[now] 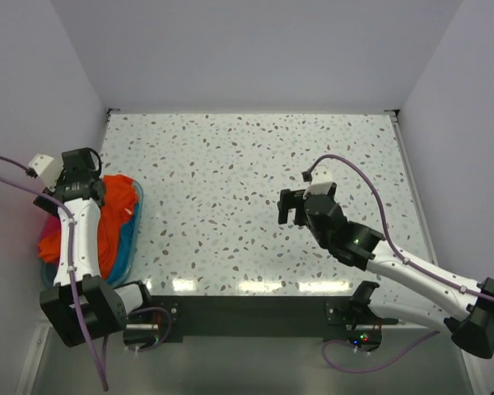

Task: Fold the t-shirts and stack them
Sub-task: Grab the tshirt from the pile

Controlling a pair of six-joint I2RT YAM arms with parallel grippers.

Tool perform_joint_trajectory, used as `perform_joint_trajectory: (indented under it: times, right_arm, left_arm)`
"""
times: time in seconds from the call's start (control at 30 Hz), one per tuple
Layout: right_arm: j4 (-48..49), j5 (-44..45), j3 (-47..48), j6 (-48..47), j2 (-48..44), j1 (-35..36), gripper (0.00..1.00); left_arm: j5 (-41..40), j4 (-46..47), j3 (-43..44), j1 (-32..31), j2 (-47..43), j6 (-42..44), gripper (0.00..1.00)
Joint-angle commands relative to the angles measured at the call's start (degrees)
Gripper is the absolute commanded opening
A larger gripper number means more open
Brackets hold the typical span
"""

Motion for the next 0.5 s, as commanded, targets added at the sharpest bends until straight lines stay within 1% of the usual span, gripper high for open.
perform_joint_trajectory:
  times: [0.0,0.13,0.3,0.4,0.43,0.47]
  right_arm:
    - [0.7,-0.5,0.9,-0.6,-1.3,0.1,0.99]
    - [1.3,-1.1,1.1,-0.2,-0.2,0.0,0.99]
    - [0.6,-1.4,1.8,0.4,2.4,0.1,0.99]
    - [0.3,-1.3,2.1,0.6,3.2,0.1,0.99]
    - [0.2,-1.3,2.2,0.6,3.4,0.1,0.99]
    - [0.2,-1.2,2.2,0.6,3.5,0.1,0.99]
  left_arm:
    - [1.7,0.7,-1.8,4.3,-0.8,-2.4,0.84]
    - [3.8,1.2,-4.7,7.3,-2.9,-2.2,0.84]
    - [7.0,2.1,-8.9,7.8,-4.6,-2.5,0.82]
    - [9.9,3.9,-11.8,7.8,-4.6,-3.2,0.76]
    - [10.5,4.3,-12.8,7.8,-4.5,-3.2,0.7]
    - [11.0,5.0,-13.3,7.8,-4.4,-3.2,0.67]
